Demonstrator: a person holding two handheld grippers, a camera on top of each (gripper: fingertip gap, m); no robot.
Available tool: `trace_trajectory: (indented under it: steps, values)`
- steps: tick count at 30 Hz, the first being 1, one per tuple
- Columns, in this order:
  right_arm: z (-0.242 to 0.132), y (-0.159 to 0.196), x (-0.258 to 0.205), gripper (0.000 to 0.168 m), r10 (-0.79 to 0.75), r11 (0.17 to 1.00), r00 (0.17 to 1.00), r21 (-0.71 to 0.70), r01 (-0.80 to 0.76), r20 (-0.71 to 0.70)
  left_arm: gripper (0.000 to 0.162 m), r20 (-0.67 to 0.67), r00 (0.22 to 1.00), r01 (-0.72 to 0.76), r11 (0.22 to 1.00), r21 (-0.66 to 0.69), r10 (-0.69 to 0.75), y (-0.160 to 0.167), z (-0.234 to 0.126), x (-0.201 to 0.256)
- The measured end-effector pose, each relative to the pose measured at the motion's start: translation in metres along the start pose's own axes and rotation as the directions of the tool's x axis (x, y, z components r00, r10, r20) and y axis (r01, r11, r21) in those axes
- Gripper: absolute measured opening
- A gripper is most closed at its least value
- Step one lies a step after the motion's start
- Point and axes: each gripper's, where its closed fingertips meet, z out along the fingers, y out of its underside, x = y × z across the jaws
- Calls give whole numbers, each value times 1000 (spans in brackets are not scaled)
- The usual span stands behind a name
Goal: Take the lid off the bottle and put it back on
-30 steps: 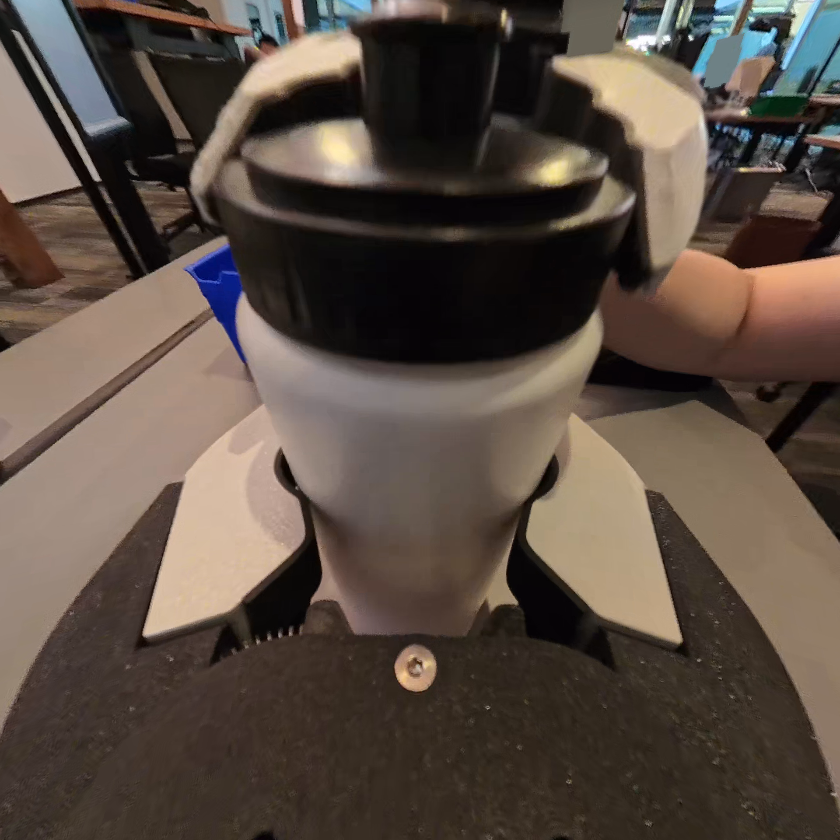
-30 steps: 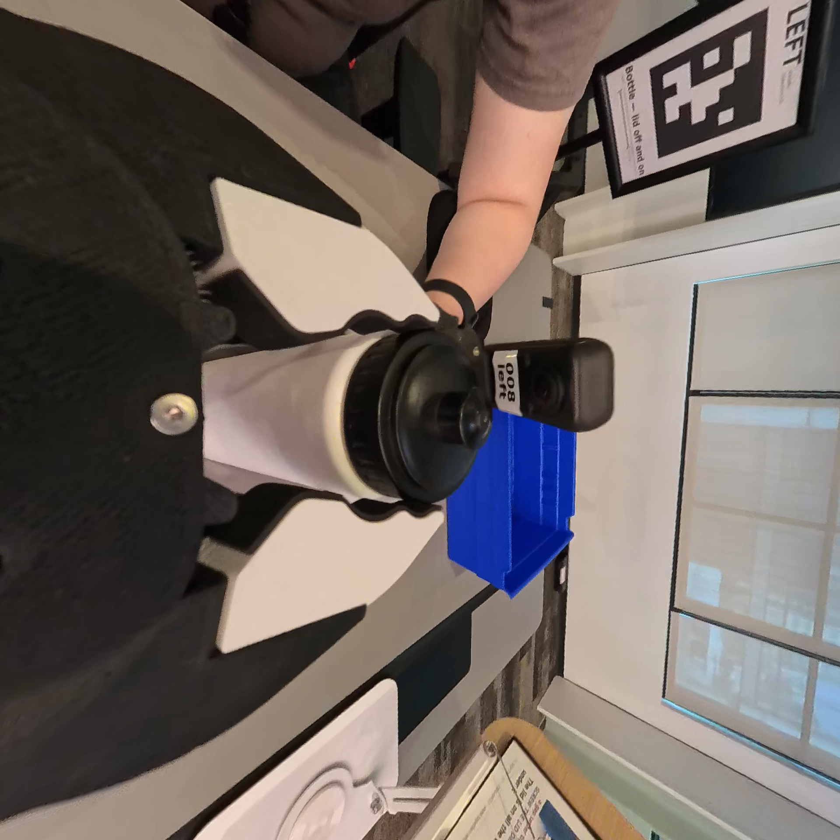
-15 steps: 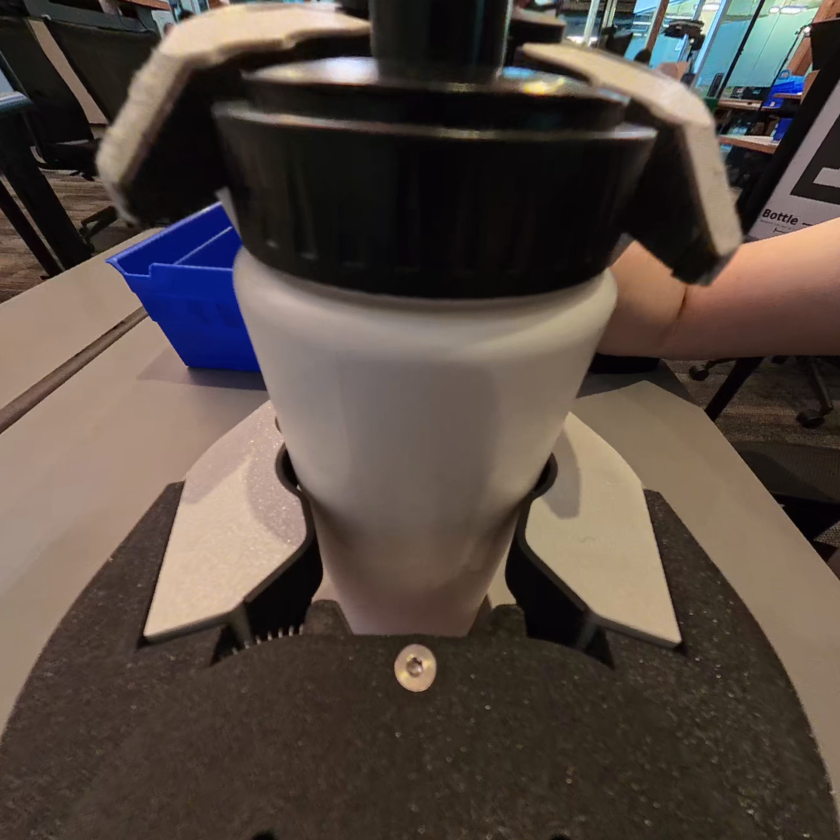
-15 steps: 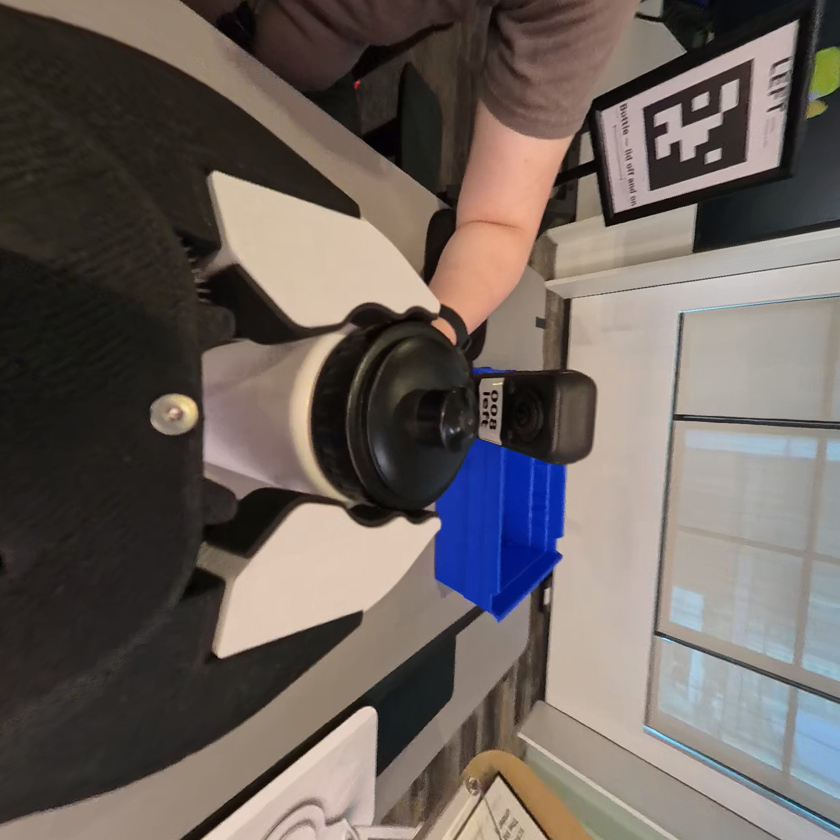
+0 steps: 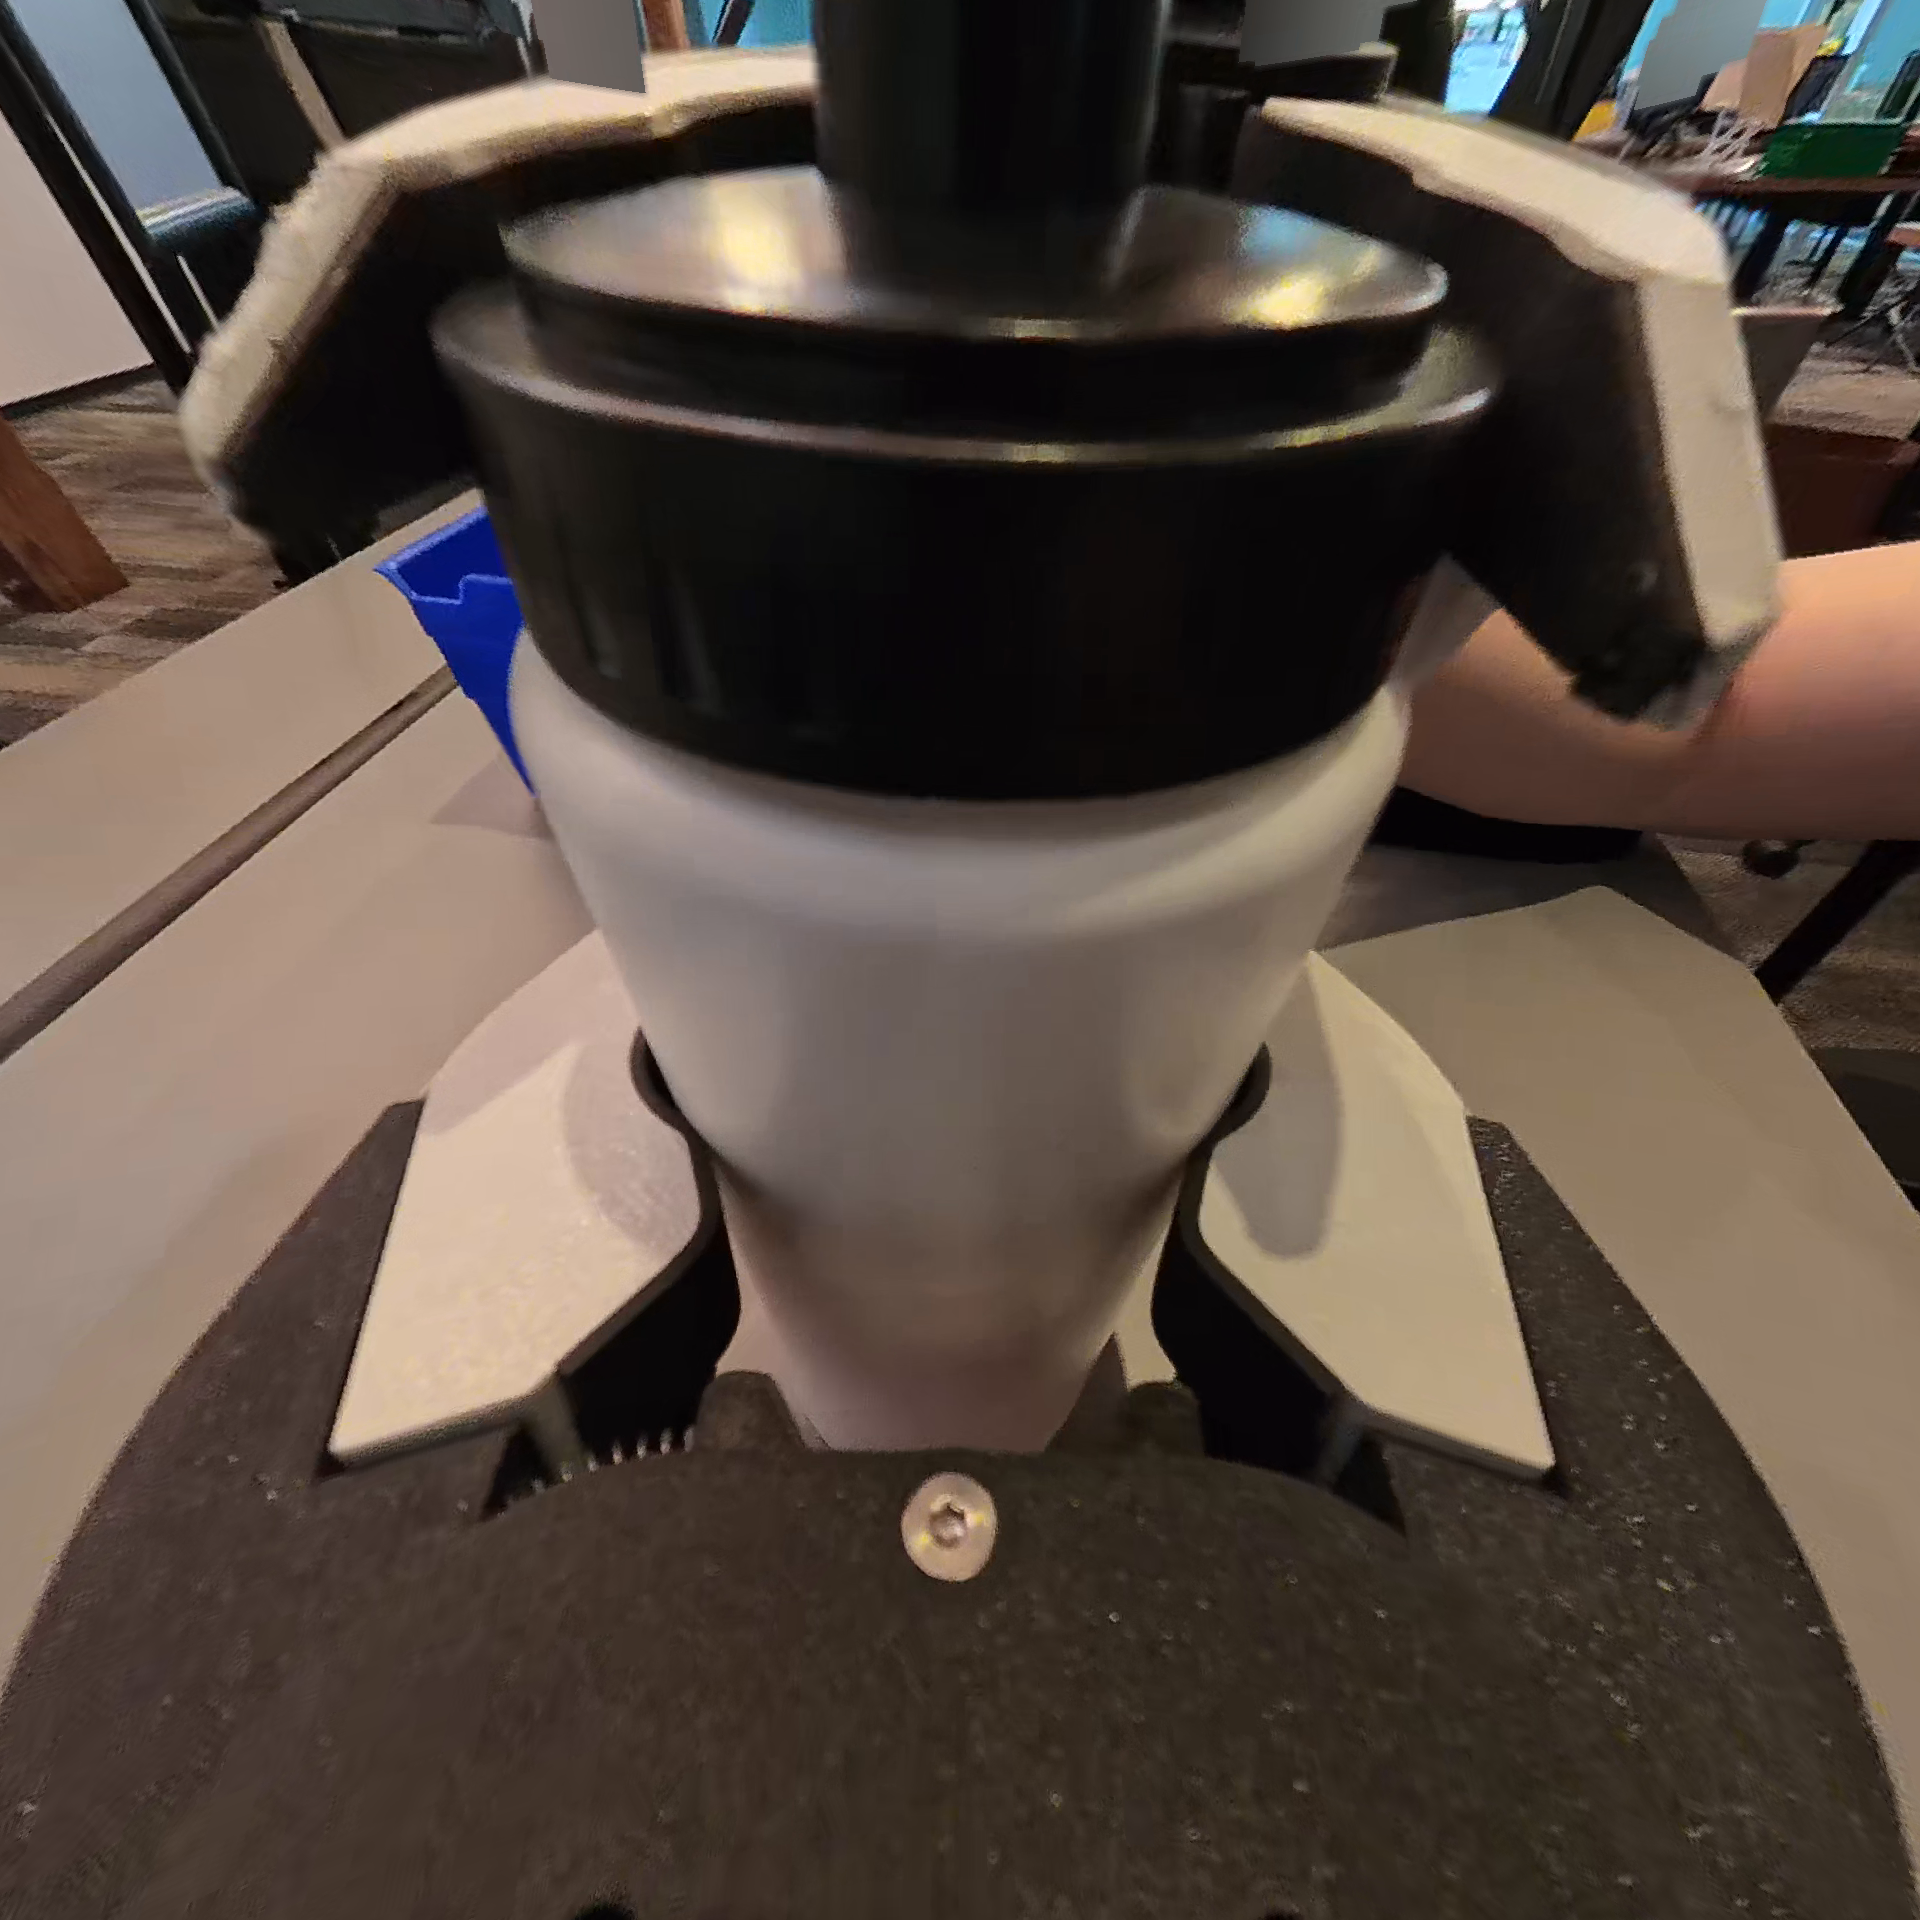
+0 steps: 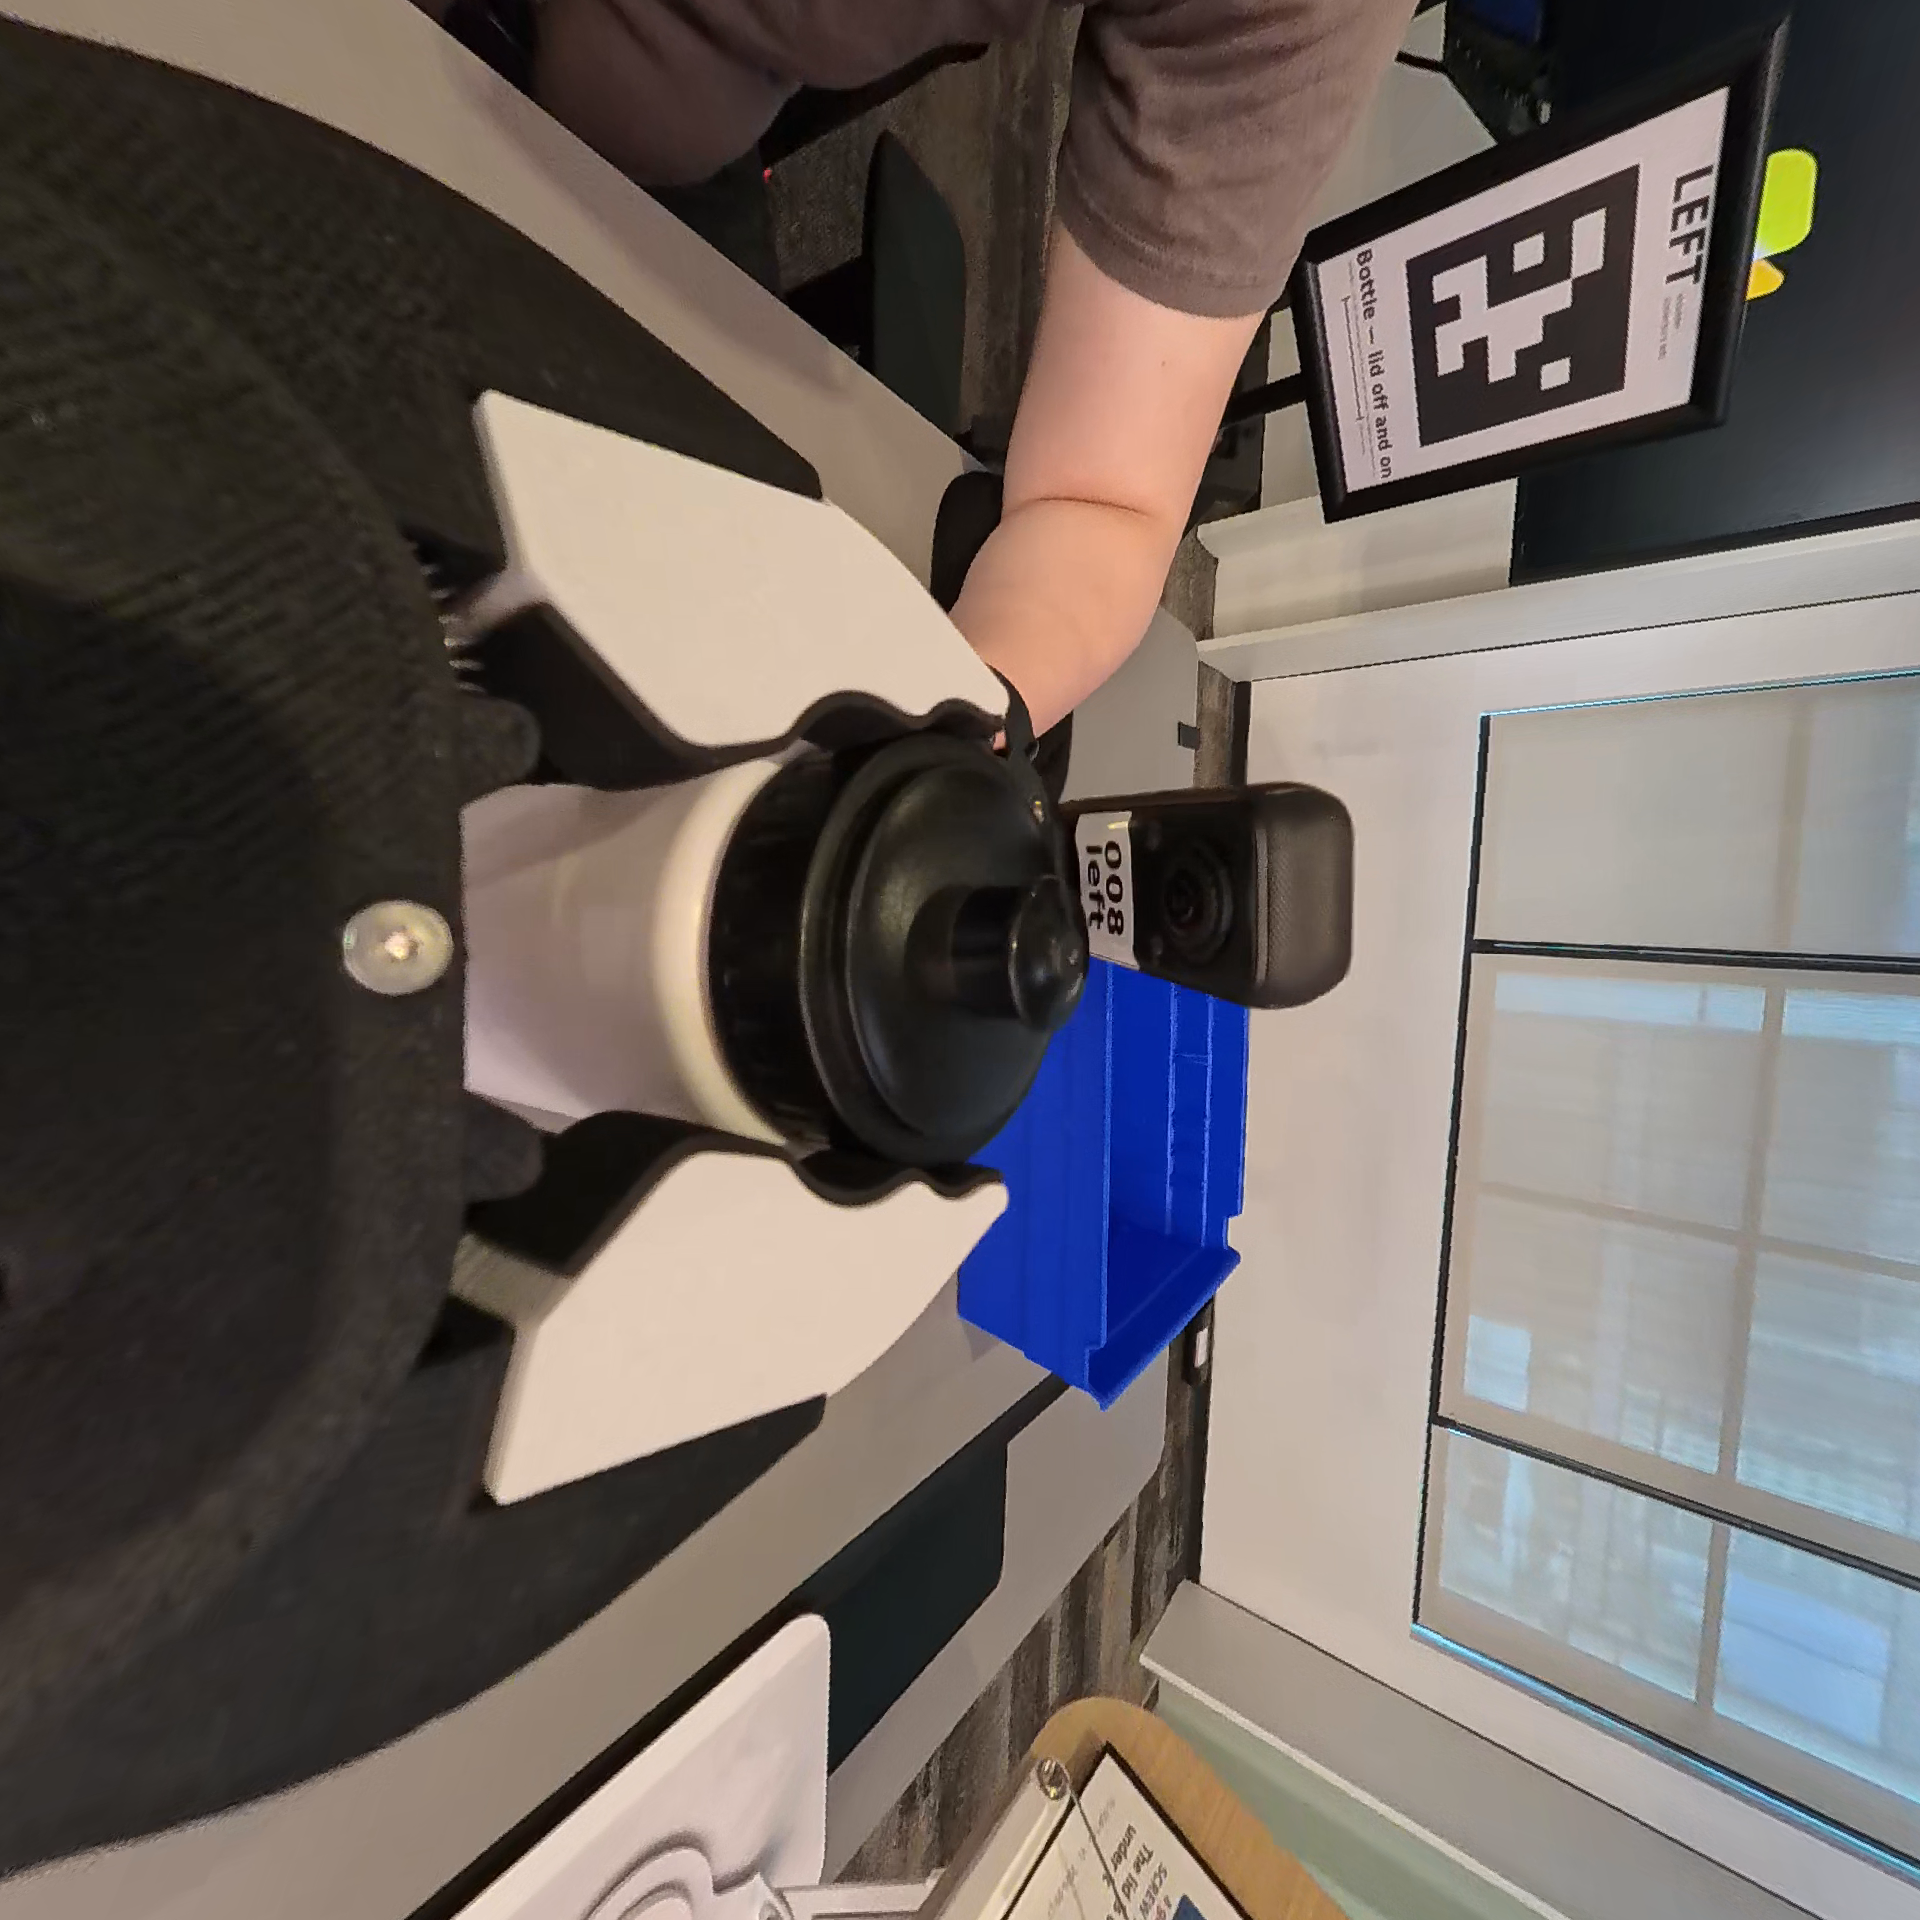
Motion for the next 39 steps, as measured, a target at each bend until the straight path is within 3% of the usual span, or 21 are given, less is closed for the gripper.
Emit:
trace_trajectory:
  steps: [25, 27, 29, 33, 39]
  values:
    - [-2, 2, 6, 79, 17, 999, 999, -43, -18, -32, 100, 46, 999, 30, 998, -57, -27, 3, 2, -5]
    - [-5, 9, 14, 79, -4, 994, 997, -110, -5, -83, 101, 72, 997, 40, 999, -23, -39, 2, 1, -11]
    - [-10, 15, 18, 92, -17, 983, 993, -183, -4, -113, 100, 72, 996, 52, 999, 1, -52, 2, -2, -14]
    - [-20, 16, 21, 91, -9, 967, 991, -252, -25, -133, 108, 79, 997, -4, 999, 31, 1, -8, -10, -15]
    - [-21, 23, 13, 91, -8, 921, 988, -387, -52, -153, 123, 140, 988, -64, 997, -41, 70, -23, -30, -24]
